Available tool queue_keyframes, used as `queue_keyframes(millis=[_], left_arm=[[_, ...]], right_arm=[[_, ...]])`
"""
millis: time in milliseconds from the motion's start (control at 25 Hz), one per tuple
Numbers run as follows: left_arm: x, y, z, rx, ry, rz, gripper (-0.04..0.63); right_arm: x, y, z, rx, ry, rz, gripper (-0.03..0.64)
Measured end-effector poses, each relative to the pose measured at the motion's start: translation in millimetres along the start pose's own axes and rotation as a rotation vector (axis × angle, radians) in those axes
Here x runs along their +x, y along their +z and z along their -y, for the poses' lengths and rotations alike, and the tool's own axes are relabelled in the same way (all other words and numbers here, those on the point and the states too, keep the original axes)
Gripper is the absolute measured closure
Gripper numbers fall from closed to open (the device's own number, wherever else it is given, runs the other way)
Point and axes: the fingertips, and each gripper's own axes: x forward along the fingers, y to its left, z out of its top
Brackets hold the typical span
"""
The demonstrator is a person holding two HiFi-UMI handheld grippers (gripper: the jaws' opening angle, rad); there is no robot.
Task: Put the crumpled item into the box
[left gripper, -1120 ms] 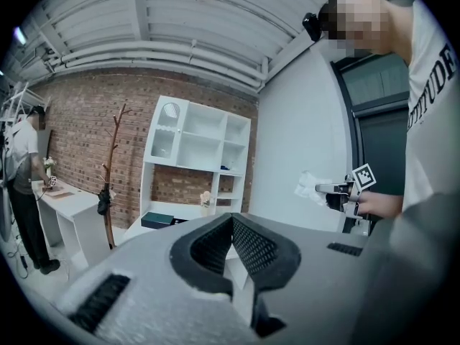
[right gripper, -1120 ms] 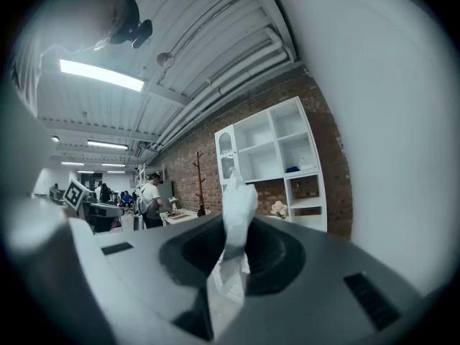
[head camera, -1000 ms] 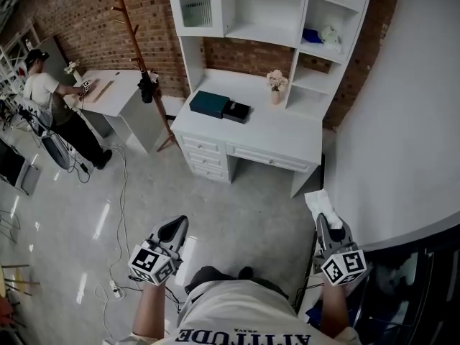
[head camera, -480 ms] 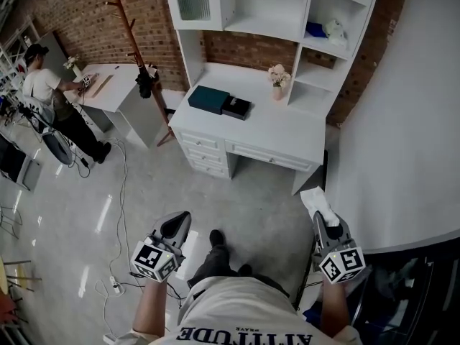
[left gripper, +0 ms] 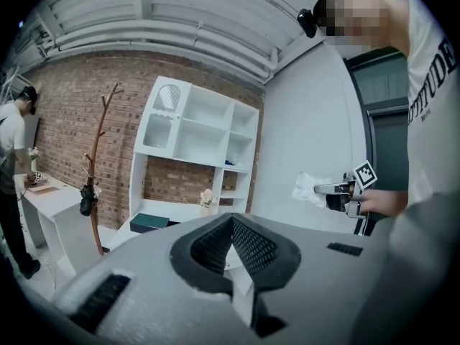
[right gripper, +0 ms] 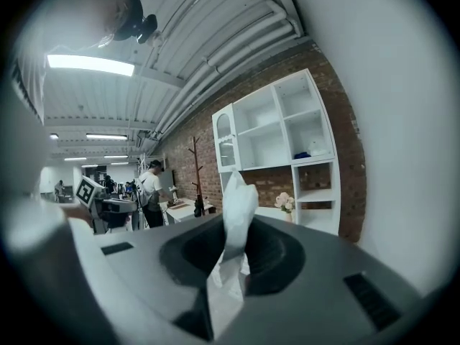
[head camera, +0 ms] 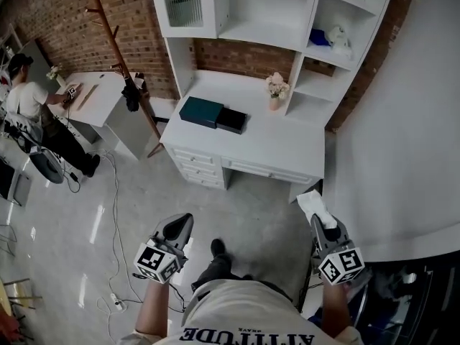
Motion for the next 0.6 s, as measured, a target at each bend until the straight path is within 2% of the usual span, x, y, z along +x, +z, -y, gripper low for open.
queue_keyframes(millis=[600], left_arm=[[70, 23, -163, 0.031, -0.083, -0.048, 0.569]], right_arm=[[166, 30, -27, 0.001, -0.062, -0.034, 0.541]])
